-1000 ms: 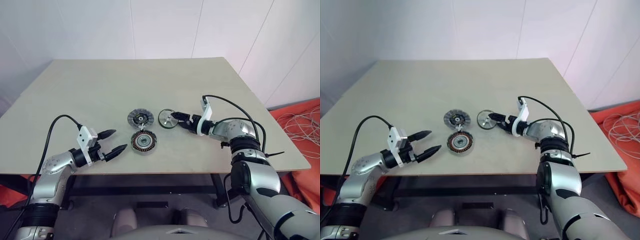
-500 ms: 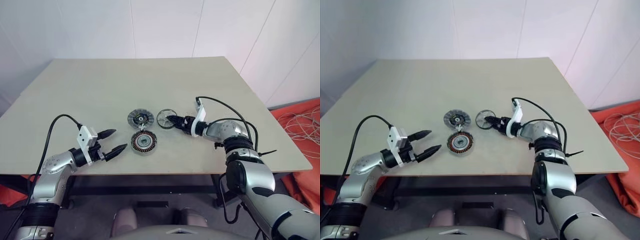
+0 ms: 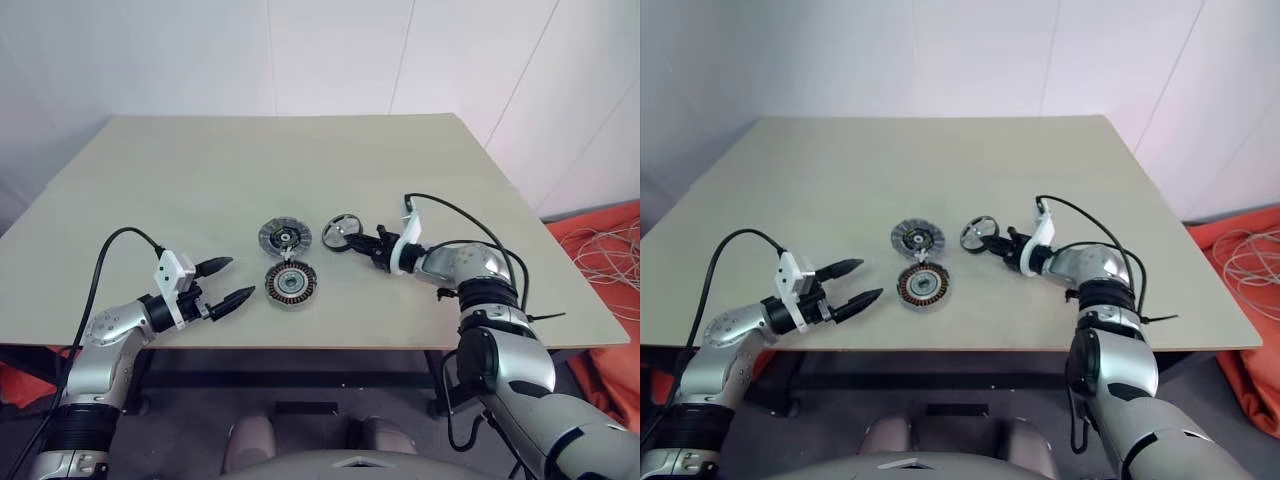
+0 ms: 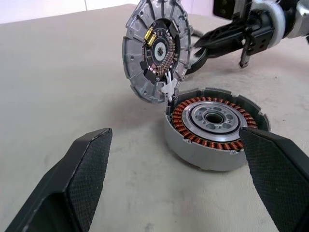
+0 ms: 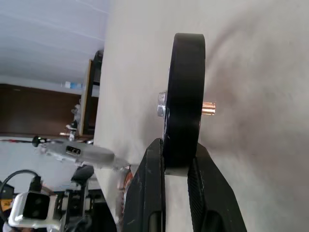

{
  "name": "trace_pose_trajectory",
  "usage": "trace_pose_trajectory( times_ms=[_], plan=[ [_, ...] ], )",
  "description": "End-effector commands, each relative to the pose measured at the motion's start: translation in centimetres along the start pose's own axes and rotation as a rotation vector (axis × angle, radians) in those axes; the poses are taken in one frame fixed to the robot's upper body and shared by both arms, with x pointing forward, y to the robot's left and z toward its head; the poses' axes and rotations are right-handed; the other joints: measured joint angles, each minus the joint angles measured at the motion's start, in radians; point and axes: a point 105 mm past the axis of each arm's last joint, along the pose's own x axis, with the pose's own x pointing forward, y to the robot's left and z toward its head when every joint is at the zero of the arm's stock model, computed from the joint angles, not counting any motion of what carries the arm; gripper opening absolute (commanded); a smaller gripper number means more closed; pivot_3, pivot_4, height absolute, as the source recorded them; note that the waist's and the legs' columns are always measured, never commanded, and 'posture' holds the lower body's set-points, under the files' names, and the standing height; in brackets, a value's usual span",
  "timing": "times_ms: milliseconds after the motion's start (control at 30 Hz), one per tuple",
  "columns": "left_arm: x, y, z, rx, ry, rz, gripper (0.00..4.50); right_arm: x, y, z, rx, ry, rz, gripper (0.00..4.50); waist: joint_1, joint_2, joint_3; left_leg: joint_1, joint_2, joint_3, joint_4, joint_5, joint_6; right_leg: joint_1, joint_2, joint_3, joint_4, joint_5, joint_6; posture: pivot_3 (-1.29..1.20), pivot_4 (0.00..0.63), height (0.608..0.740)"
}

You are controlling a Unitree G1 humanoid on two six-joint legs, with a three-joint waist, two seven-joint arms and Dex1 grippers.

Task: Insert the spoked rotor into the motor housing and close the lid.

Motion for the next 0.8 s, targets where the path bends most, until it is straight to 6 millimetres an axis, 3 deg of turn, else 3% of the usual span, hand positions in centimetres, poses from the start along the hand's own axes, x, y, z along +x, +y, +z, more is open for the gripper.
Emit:
trace_pose_trajectory(
  times_ms=[33, 133, 300, 500, 800],
  plan=[
    [-0.2, 0.4, 1.2, 0.046, -0.028, 0.001, 4.50, -2.5, 2.1, 0.7, -0.012, -0.022, 0.073, 0.31, 0.000, 0.000, 0.000, 0.000, 0.000, 0.000, 0.000, 0.000, 0.000, 0.000, 0.000, 0.000, 0.000, 0.000, 0.000, 0.00, 0.000, 0.740],
    [-0.3, 0.4, 1.2, 0.048, -0.024, -0.003, 4.50, -3.8, 2.9, -1.2, 0.008, 0.037, 0.100, 0.31, -0.001, 0.000, 0.000, 0.000, 0.000, 0.000, -0.002, 0.000, 0.000, -0.001, 0.000, 0.000, 0.000, 0.000, 0.000, 0.00, 0.000, 0.740],
    [-0.3, 0.7, 1.3, 0.055, -0.023, -0.007, 4.50, -4.0, 5.1, -3.8, -0.013, 0.088, 0.198, 0.31, -0.004, 0.001, 0.000, 0.001, 0.001, 0.001, -0.003, 0.000, -0.001, -0.002, 0.000, 0.000, -0.001, 0.000, 0.001, 0.00, 0.000, 0.740],
    [-0.2, 0.8, 1.4, 0.062, -0.023, -0.008, 4.50, -3.0, 8.1, -6.0, -0.041, 0.163, 0.303, 0.31, -0.001, 0.001, 0.000, 0.002, 0.000, 0.002, -0.002, 0.000, -0.001, -0.001, 0.000, -0.001, -0.007, -0.001, 0.001, 0.00, 0.000, 0.740],
    [-0.9, 1.4, 1.7, 0.075, -0.017, 0.013, 4.50, -0.9, 9.0, -8.3, -0.048, 0.256, 0.271, 0.31, -0.006, 0.001, 0.000, 0.000, 0.000, -0.006, -0.006, 0.000, -0.001, -0.002, 0.000, -0.001, -0.009, -0.001, 0.002, 0.00, 0.000, 0.740]
  ],
)
